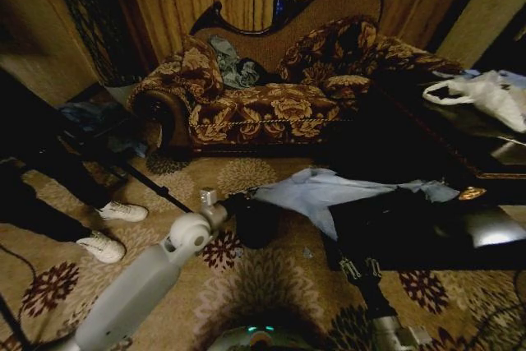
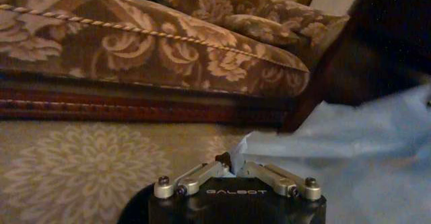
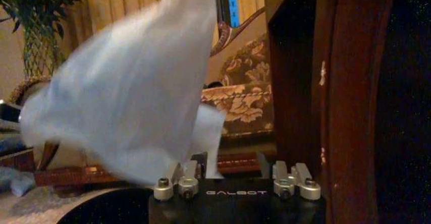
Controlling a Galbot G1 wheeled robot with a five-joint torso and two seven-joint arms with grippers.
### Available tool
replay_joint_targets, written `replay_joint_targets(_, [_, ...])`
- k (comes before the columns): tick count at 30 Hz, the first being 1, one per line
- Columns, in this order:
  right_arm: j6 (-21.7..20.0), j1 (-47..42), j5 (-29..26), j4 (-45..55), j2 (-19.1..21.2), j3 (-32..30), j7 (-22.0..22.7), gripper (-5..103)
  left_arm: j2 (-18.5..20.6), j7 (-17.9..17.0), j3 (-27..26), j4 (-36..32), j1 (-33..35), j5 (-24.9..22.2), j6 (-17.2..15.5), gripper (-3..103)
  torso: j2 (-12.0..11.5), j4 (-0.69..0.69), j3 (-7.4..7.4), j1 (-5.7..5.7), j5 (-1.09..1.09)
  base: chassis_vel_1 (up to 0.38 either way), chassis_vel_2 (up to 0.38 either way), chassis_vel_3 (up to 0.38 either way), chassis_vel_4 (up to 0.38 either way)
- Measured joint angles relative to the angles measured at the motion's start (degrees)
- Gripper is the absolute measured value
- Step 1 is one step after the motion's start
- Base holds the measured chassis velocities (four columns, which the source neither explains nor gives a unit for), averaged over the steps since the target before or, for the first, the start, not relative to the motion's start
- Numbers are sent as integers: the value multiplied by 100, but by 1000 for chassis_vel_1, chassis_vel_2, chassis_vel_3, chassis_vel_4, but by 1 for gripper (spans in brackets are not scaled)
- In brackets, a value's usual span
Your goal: Place a garbage bag over the trash bin.
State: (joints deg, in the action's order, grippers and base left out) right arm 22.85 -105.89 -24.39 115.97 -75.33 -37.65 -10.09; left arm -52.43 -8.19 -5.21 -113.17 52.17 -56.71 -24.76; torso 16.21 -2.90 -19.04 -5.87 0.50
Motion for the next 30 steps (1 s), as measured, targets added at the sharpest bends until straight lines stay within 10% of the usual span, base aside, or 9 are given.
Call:
replay_joint_targets(19, [-576,214,-227,895,254,829,1152,1,-292,-263,171,74,-142,-88,19,0,0,-1,0,-1,0,0,0,0,0])
replay_joint_targets(30, [-868,665,-353,834,513,2450,1563,0,-310,-475,253,78,-208,-110,11,0,0,-1,0,0,0,0,0,0,0])
